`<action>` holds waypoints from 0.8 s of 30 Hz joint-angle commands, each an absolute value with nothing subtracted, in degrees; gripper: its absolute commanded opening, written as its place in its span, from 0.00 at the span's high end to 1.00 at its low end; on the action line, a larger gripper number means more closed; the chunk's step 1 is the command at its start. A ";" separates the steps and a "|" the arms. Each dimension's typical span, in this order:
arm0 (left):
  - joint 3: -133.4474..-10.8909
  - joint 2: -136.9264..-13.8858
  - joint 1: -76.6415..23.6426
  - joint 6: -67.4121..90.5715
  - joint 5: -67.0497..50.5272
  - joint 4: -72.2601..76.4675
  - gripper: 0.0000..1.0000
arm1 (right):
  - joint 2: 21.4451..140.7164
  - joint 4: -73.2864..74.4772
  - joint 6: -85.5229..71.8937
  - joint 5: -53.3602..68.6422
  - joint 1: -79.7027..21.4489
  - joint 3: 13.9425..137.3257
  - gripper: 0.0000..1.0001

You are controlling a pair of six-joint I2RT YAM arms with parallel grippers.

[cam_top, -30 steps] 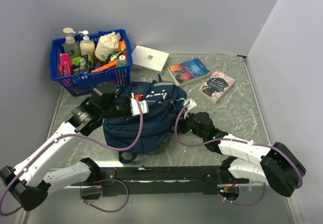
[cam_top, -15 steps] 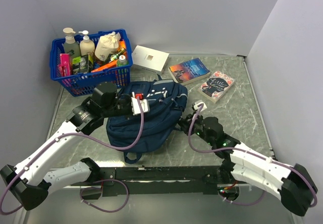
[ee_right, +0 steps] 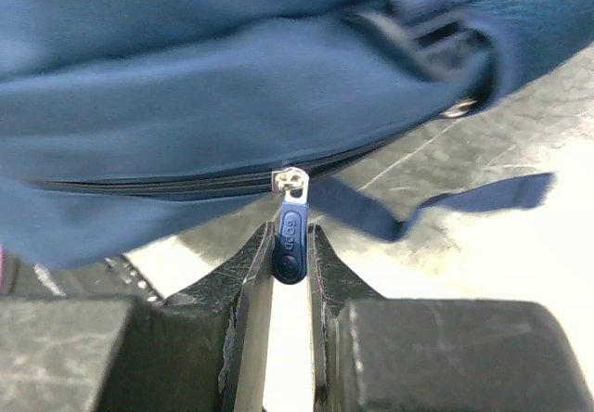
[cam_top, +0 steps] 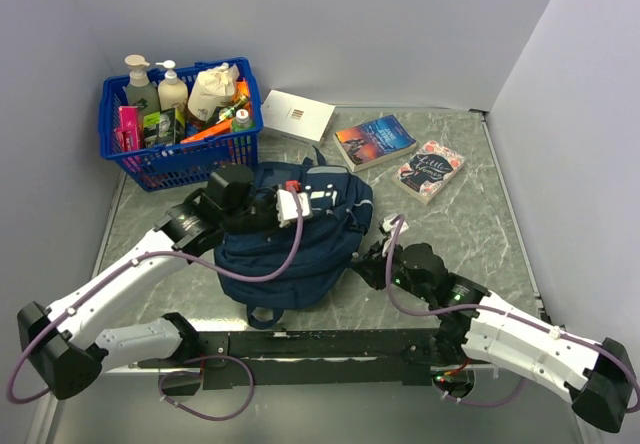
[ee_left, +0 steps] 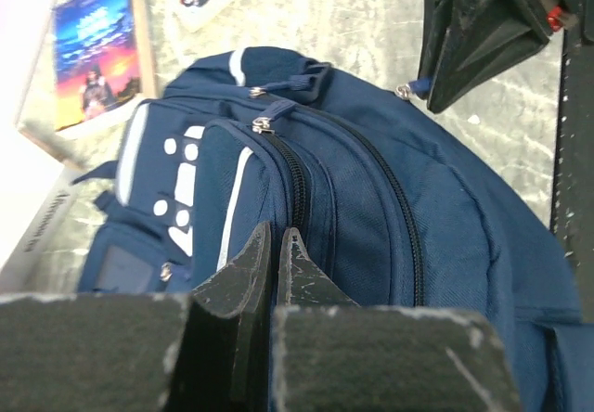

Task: Pack the student bag
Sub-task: Unzip the student bag at the center of the board.

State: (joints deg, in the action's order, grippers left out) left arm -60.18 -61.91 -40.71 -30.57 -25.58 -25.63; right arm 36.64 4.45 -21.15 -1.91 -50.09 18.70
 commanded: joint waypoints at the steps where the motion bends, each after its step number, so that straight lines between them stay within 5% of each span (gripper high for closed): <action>1: -61.35 -64.77 -42.27 -25.41 -19.87 -16.53 0.99 | 32.26 7.38 -23.47 -0.79 -52.91 24.08 1.00; 8: -65.90 -74.41 -44.82 -18.91 -17.14 -19.15 0.99 | 31.20 10.90 -25.05 -0.88 -57.65 26.63 1.00; 24: -101.15 -102.38 -44.91 3.22 -22.49 -31.55 0.99 | 35.50 9.14 -24.44 -9.75 -70.40 28.65 1.00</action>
State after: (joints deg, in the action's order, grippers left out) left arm -93.60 -99.59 -45.95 -4.91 -24.32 -36.18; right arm 34.65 13.06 -24.38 -10.46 -68.18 25.41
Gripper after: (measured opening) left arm 0.036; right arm 0.037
